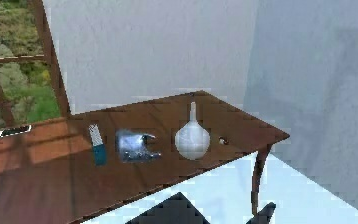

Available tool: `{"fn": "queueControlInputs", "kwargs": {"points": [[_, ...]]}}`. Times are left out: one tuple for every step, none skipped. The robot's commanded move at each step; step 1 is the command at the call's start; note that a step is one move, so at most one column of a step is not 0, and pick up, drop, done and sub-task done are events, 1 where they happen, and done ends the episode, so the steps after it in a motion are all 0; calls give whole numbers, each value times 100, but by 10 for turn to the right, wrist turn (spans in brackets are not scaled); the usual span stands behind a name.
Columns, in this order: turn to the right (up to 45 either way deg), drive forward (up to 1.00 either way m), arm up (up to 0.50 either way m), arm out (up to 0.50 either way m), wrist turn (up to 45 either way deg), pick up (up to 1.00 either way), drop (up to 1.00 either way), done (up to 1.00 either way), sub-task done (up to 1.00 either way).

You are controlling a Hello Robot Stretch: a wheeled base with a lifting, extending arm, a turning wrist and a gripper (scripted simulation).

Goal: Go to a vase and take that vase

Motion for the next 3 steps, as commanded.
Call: {"fn": "queueControlInputs", "kwargs": {"points": [[-450, 0, 0, 0, 0, 0, 0, 0, 0], [-360, 0, 0, 0, 0, 0, 0, 0, 0], [210, 0, 0, 0, 0, 0, 0, 0, 0]]}}
